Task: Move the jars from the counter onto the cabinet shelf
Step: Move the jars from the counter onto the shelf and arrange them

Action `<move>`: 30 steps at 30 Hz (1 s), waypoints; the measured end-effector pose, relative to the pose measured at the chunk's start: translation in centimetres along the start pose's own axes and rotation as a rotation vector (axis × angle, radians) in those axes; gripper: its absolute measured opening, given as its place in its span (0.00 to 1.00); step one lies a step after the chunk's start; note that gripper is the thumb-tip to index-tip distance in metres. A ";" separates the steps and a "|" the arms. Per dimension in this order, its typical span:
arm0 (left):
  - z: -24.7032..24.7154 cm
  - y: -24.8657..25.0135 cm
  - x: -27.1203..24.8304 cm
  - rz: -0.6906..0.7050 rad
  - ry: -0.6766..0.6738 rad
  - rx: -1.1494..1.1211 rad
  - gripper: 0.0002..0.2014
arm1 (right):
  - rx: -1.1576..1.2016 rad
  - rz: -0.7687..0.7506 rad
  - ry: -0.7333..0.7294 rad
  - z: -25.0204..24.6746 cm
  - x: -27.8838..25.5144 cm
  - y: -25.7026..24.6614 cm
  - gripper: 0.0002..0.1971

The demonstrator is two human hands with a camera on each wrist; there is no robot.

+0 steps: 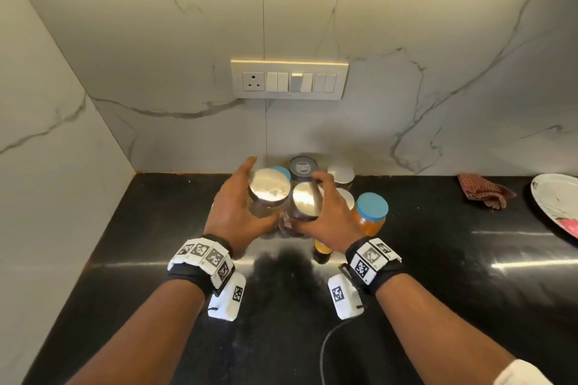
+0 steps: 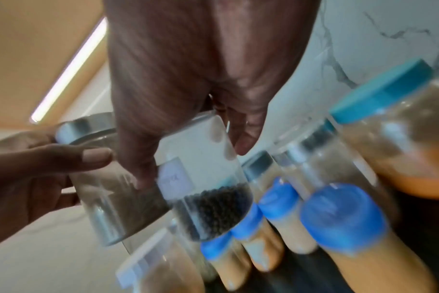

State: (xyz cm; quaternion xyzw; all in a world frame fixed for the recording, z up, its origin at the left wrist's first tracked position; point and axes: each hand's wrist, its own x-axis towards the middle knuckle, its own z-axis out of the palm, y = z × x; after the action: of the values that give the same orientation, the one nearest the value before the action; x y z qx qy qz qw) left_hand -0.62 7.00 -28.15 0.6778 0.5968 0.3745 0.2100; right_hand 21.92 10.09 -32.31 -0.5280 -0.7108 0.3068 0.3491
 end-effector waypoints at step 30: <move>-25.9 23.9 6.2 0.669 0.538 -0.192 0.45 | 0.120 -0.864 0.383 -24.2 0.7 -36.5 0.40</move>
State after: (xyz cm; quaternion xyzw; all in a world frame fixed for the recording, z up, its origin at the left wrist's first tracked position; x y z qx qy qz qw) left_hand -4.61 4.06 7.27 0.6897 0.3403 0.6387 -0.0239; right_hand 22.05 3.09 10.95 -0.2099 -0.7691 0.0714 0.5995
